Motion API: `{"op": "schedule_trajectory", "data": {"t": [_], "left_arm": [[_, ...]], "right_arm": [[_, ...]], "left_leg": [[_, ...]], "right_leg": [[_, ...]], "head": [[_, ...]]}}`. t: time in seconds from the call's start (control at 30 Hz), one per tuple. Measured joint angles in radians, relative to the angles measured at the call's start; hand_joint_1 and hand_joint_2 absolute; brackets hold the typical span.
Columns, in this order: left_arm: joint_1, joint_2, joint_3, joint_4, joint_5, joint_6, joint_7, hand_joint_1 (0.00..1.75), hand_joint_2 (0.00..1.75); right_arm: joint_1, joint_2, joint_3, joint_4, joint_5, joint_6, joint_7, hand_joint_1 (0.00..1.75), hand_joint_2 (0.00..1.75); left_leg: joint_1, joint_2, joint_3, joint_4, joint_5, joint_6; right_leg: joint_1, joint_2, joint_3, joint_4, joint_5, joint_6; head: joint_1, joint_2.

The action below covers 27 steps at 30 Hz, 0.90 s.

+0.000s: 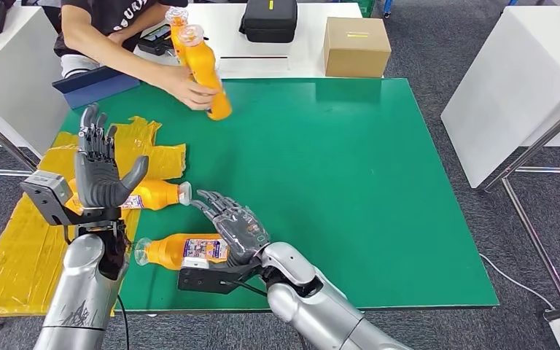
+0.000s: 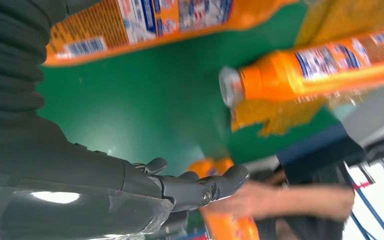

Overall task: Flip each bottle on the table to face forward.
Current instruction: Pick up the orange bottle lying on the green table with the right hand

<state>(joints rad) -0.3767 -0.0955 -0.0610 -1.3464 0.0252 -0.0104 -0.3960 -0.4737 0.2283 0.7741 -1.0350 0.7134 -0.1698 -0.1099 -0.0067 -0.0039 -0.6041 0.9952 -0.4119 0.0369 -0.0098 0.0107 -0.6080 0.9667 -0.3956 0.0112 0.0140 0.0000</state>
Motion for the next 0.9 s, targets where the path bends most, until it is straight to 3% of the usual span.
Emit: {"op": "schedule_trajectory", "data": {"t": [0.9], "left_arm": [[-0.002, -0.003, 0.000, 0.004, 0.025, -0.007, 0.005, 0.00, 1.75]], "right_arm": [[-0.064, 0.049, 0.001, 0.278, 0.017, -0.006, 0.044, 0.00, 1.75]], "left_leg": [[0.000, 0.000, 0.000, 0.000, 0.000, 0.000]], "right_leg": [[0.000, 0.000, 0.000, 0.000, 0.000, 0.000]], "head": [[0.000, 0.000]]}}
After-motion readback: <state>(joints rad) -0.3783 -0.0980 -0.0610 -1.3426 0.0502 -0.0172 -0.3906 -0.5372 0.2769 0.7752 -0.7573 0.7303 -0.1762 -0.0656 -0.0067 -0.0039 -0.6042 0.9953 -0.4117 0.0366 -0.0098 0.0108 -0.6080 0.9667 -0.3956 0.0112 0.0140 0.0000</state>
